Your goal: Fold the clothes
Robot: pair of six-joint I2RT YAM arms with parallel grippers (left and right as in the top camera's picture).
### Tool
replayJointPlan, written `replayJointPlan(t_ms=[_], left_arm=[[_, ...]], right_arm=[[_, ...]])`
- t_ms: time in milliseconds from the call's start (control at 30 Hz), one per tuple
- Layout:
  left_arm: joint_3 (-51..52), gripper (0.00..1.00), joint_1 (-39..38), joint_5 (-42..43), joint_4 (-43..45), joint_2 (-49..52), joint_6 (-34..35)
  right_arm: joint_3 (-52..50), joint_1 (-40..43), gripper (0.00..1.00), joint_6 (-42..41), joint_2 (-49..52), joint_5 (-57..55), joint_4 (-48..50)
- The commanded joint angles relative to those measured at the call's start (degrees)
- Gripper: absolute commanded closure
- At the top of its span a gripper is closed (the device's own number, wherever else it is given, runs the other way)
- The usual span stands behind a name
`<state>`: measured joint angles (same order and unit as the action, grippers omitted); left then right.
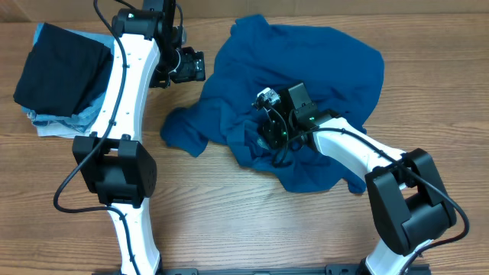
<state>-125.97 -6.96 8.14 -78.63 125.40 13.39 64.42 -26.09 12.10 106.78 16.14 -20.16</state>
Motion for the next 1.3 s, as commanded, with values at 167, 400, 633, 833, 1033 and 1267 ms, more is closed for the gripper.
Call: replayJointPlan(t_ms=[167,400,633,833,1033,1267], left_arm=[[0.2,0.14,0.3,0.2,0.0,-0.1,-0.1],[0.2,0.33,0.3,0.2,0.0,-0.1,-0.1],[0.2,0.32,0.3,0.2,-0.3,-0.1,-0.1],[0.2,0.32,0.3,0.2,-0.2,-0.1,-0.1],[0.2,0.37,0.3,0.3,-0.2,-0.1,-0.1],[0.2,0.96,-0.4,8.6,-2.9,-0.2,0.8]], right_arm=[[-0.2,-0.2,0.96,-0.1,0.0,4.6,0.3],[11.2,-2.8,0.96,-1.5,-0.1,6.4,-17.2],[13.6,-11.8,0.96,-1.4,-0.1,6.4,-25.2],[12.4,-18.5,0.96,-1.4,0.0,6.0,-28.7],[17.7,-17.9,0.56,-4.6,-1.4,5.4,-33.8],[24.7,-15.1,0.48,-7.8,-9.9,-2.6,-38.7]])
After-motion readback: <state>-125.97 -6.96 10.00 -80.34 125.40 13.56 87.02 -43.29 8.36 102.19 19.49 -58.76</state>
